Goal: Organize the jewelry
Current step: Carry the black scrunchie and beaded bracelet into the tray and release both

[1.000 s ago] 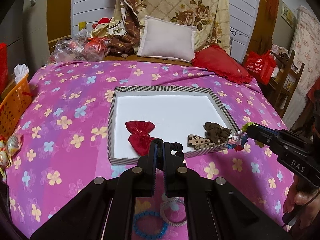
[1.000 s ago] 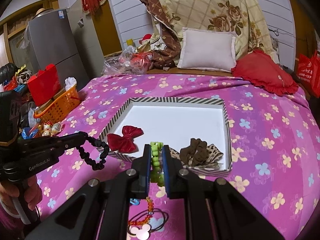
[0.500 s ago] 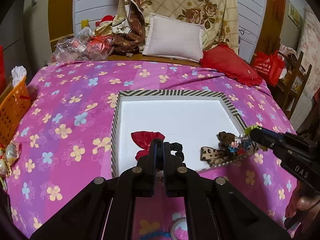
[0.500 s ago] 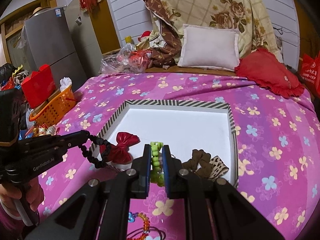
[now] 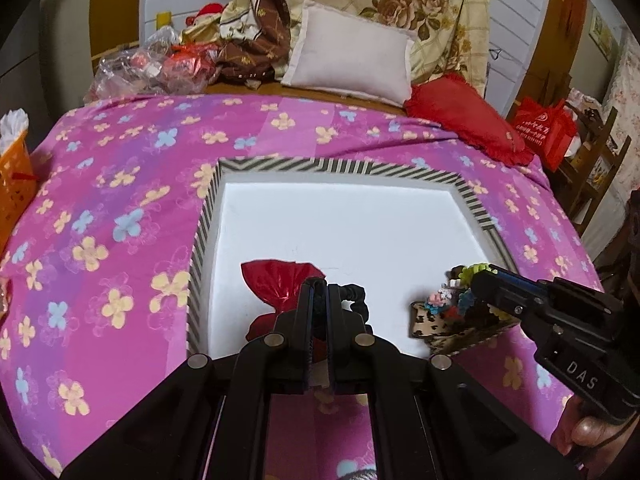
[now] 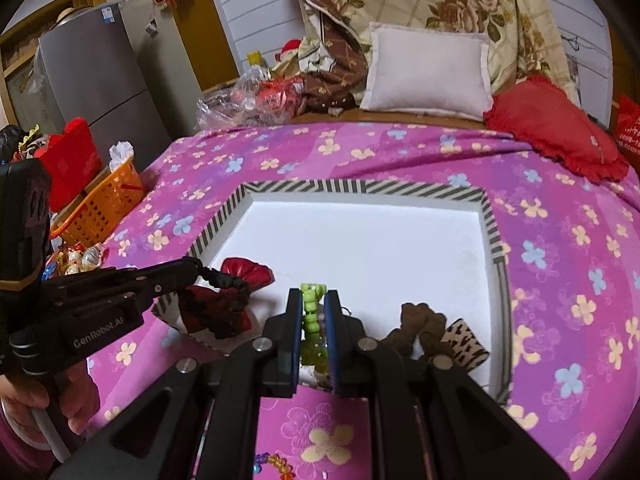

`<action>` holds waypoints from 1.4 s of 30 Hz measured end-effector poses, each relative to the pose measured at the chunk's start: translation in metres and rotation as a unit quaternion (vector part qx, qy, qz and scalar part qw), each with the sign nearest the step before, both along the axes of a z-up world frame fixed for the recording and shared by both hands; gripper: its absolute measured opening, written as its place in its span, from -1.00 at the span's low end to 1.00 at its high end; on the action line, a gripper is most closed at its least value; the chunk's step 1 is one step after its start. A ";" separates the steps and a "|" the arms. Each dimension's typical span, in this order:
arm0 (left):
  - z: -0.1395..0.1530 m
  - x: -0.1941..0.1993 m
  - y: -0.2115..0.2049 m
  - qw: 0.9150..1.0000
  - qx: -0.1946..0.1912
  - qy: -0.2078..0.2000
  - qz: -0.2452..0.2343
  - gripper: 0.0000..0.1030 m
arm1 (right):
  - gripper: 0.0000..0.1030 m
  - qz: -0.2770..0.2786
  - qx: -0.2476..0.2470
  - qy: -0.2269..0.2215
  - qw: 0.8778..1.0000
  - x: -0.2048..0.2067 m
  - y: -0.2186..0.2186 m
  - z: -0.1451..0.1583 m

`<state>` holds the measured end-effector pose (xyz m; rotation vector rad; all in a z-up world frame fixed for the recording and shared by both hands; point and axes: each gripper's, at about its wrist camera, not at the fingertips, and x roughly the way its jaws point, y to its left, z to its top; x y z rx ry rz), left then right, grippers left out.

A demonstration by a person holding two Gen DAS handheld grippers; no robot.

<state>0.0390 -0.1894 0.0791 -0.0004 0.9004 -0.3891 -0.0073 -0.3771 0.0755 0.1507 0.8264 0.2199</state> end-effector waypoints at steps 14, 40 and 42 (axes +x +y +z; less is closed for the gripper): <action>-0.037 0.012 -0.003 0.999 0.043 0.018 0.008 -1.00 | -0.79 -0.023 -0.003 0.049 0.999 0.016 -0.012 -0.052; -0.003 -0.026 0.014 0.998 0.031 -0.030 0.034 -0.37 | 0.24 -0.030 -0.010 0.004 0.999 -0.030 -0.002 -0.010; 0.002 -0.031 0.018 0.998 0.029 -0.034 0.039 -0.37 | 0.29 -0.035 -0.014 -0.001 0.999 -0.039 -0.001 -0.004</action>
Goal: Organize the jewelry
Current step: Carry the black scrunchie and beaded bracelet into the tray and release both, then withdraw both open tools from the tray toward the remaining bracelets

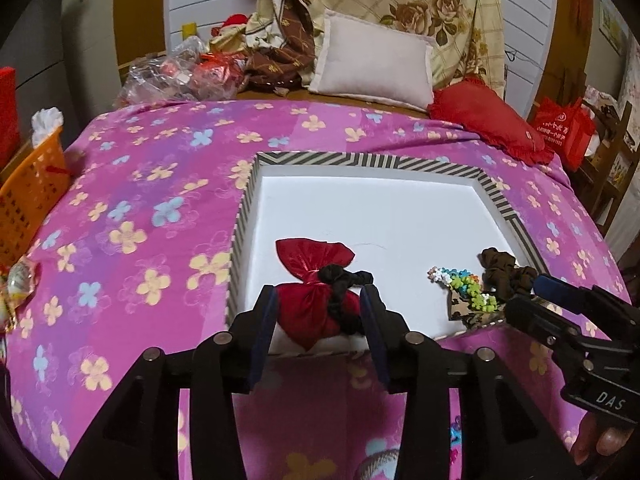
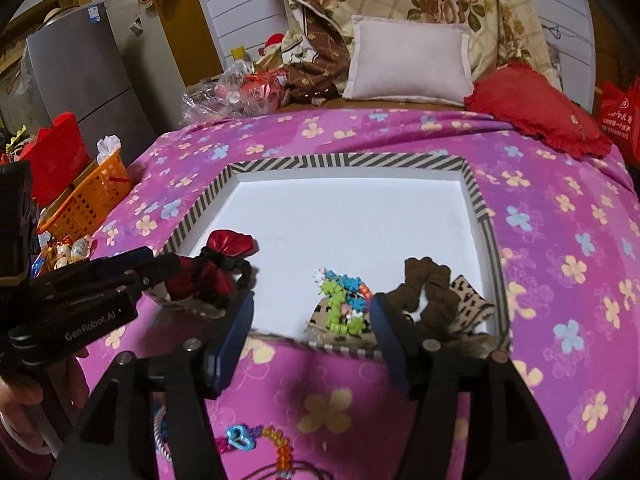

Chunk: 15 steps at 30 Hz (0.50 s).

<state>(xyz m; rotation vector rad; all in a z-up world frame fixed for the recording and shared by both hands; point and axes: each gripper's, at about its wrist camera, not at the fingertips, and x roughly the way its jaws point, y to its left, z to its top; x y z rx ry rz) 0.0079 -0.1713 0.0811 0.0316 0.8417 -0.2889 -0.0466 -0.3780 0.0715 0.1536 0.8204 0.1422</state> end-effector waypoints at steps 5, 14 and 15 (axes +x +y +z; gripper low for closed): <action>0.012 -0.024 0.007 1.000 0.004 -0.018 0.009 -0.37 | 0.38 -0.008 -0.005 -0.008 1.000 -0.024 0.002 0.009; 0.009 -0.062 0.014 1.000 0.011 -0.014 0.015 -0.37 | 0.44 -0.015 -0.023 -0.011 1.000 -0.060 0.013 0.012; 0.009 -0.064 0.013 1.000 0.013 -0.015 0.015 -0.37 | 0.44 -0.016 -0.023 -0.009 1.000 -0.063 0.012 0.011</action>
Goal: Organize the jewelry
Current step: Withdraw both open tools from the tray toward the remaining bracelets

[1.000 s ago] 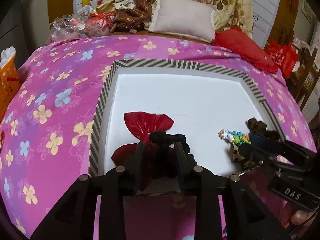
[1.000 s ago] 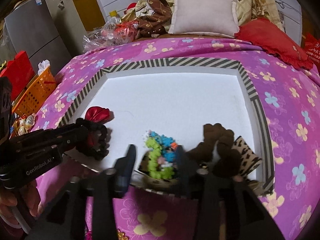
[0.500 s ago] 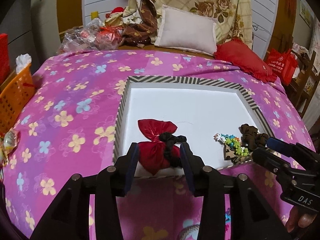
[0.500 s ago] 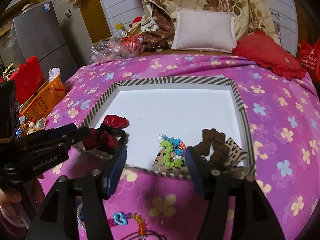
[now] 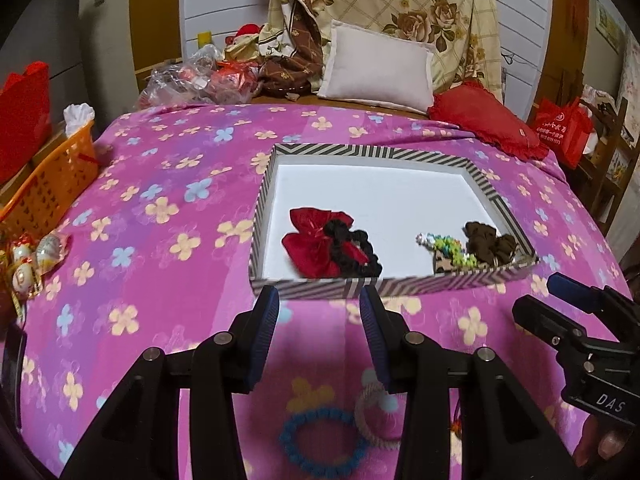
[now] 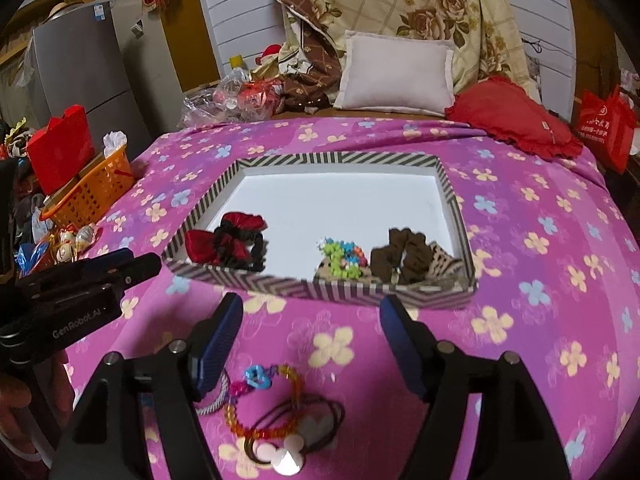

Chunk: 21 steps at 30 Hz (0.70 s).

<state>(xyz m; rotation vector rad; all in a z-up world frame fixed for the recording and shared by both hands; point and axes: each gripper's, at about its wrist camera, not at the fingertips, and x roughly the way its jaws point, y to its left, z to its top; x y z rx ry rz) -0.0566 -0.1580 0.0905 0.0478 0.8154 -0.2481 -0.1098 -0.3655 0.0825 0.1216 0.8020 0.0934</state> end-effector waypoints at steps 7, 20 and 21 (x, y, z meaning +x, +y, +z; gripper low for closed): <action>0.002 -0.020 0.001 1.000 0.013 -0.009 0.004 -0.37 | 0.47 -0.017 -0.004 0.007 1.000 -0.018 -0.005 -0.004; 0.000 -0.047 0.000 1.000 0.027 -0.014 0.007 -0.37 | 0.50 -0.019 -0.014 0.014 1.000 -0.045 -0.001 -0.008; -0.001 -0.049 0.000 1.000 0.028 -0.013 0.007 -0.37 | 0.53 -0.020 -0.016 0.014 1.000 -0.046 0.000 -0.008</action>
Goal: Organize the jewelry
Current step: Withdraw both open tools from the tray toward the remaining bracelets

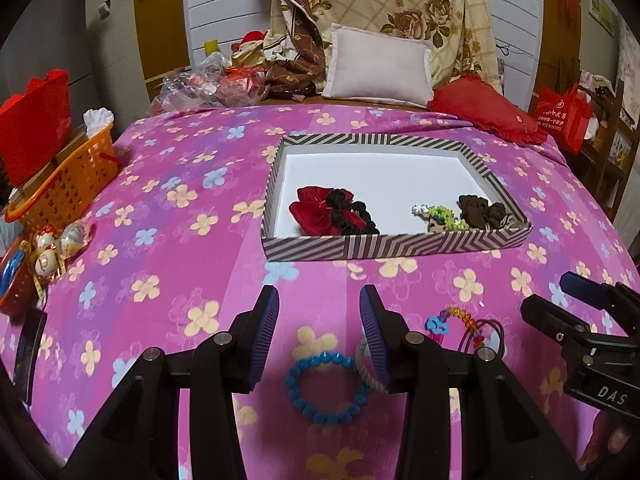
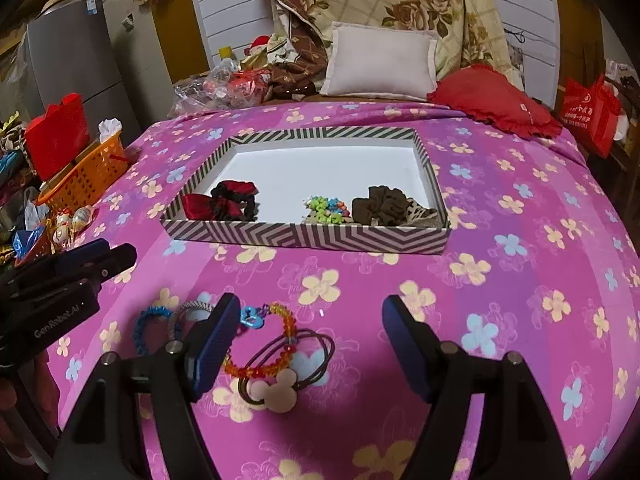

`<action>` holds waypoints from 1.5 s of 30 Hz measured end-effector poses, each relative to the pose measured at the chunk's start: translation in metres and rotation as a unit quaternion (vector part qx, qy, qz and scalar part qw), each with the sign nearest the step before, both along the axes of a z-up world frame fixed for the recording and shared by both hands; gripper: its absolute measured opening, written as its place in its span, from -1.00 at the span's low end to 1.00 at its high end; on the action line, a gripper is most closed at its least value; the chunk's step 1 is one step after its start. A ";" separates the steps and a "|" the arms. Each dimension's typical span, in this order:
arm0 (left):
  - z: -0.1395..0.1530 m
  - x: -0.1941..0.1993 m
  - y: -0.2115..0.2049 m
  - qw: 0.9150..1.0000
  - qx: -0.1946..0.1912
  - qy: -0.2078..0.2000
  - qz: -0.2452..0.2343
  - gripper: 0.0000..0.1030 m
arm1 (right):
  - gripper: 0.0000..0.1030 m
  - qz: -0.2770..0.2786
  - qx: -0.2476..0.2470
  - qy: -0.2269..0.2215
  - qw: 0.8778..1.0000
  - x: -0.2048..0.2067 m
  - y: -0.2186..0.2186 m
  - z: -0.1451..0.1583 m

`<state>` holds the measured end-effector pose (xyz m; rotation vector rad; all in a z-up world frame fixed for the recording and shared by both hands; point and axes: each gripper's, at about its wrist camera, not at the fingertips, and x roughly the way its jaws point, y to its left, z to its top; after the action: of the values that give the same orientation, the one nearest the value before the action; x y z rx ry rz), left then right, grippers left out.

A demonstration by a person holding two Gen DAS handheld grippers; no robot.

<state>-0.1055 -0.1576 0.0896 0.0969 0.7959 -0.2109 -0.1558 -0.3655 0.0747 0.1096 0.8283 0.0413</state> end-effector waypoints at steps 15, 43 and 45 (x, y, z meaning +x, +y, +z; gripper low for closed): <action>-0.008 -0.024 0.017 1.000 -0.011 0.008 0.019 -0.37 | 0.55 -0.004 0.002 0.013 1.000 -0.021 0.005 -0.009; -0.008 -0.075 0.039 1.000 -0.008 -0.003 0.017 -0.37 | 0.56 -0.004 -0.010 0.020 1.000 -0.067 0.010 -0.012; -0.012 -0.075 0.042 1.000 -0.014 0.003 0.013 -0.37 | 0.56 0.002 -0.014 0.023 1.000 -0.068 0.012 -0.015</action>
<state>-0.1805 -0.1154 0.0775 0.0588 0.7996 -0.1986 -0.2241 -0.3536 0.0601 0.0834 0.8746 0.0313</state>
